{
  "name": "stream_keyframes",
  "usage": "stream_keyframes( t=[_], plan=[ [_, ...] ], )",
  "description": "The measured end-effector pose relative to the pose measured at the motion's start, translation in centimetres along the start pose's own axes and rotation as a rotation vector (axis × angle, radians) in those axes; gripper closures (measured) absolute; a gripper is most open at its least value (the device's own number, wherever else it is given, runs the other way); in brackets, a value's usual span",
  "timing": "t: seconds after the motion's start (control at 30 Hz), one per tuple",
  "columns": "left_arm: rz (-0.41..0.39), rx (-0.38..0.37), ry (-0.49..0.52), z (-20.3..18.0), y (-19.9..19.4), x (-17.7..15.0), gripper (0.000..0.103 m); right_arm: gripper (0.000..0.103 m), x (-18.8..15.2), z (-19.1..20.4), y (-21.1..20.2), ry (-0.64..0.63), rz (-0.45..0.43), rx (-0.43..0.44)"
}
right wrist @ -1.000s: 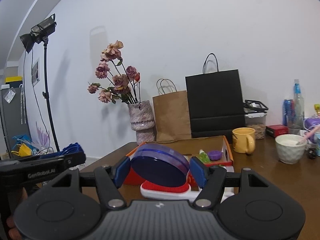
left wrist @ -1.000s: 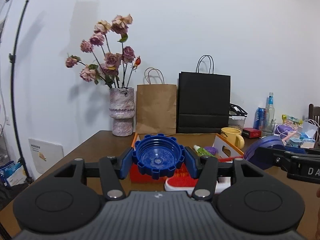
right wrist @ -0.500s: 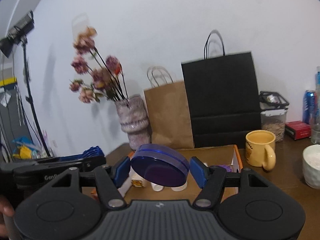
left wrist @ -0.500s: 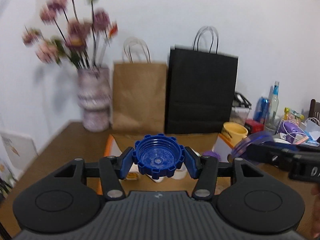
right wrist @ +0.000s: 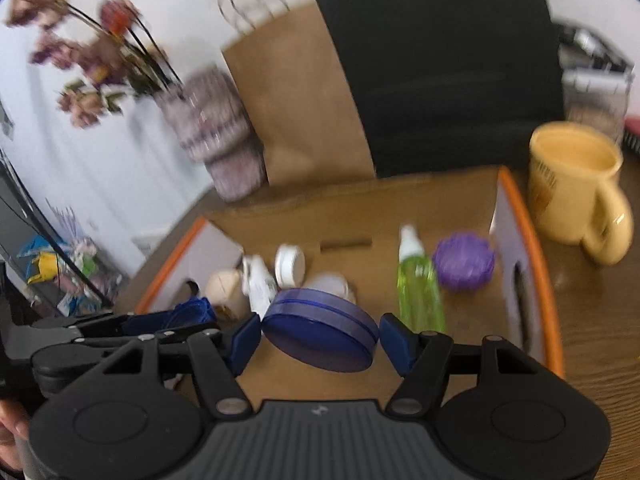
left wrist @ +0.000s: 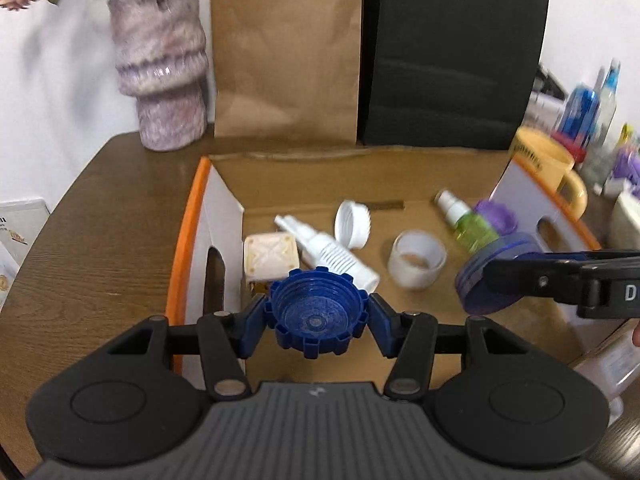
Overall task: Organize rigid objects
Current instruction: 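Lower both tools into the box and open them to release the blue items, then withdraw both tools from the box toward the red lint brush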
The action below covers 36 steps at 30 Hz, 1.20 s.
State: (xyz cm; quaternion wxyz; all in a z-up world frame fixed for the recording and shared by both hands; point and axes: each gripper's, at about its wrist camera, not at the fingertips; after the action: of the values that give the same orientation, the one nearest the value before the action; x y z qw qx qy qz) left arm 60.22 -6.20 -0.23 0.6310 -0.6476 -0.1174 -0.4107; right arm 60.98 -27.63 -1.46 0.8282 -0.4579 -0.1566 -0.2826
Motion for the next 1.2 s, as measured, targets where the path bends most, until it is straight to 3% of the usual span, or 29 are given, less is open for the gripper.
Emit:
stream_keyframes(
  t=[0.2, 0.33, 0.7, 0.77, 1.0, 1.2],
  plan=[
    [0.022, 0.039, 0.027, 0.0, 1.1, -0.1, 0.044, 0.037, -0.1, 0.5, 2.2, -0.024, 0.066, -0.025],
    [0.033, 0.029, 0.036, -0.3, 1.4, 0.2, 0.036, 0.036, 0.0, 0.9, 2.5, -0.035, 0.085, -0.035],
    [0.062, 0.033, 0.008, 0.2, 0.3, 0.2, 0.029, 0.033, 0.3, 1.5, 2.1, -0.071, 0.168, -0.099],
    [0.066, 0.031, 0.004, 0.3, -0.2, 0.0, 0.023, 0.033, 0.3, 1.6, 1.6, -0.076, 0.171, -0.120],
    [0.065, 0.025, -0.005, 0.4, -3.3, -0.3, 0.019, 0.031, -0.2, 3.0, -2.0, -0.112, 0.108, -0.128],
    [-0.026, 0.075, -0.018, 0.0, -8.4, -1.0, 0.018, 0.022, -1.6, 5.0, -7.1, -0.188, -0.020, -0.115]
  ],
)
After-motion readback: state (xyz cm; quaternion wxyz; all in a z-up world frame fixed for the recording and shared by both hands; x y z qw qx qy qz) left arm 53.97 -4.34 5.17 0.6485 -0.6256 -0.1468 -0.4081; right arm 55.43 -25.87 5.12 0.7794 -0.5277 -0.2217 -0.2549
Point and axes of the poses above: each gripper's, at about its wrist camera, not at the fingertips, and y roughly the way its jaws point, z to its left, x to its top, and after that the axes turned 13 degrees about y, right-handed
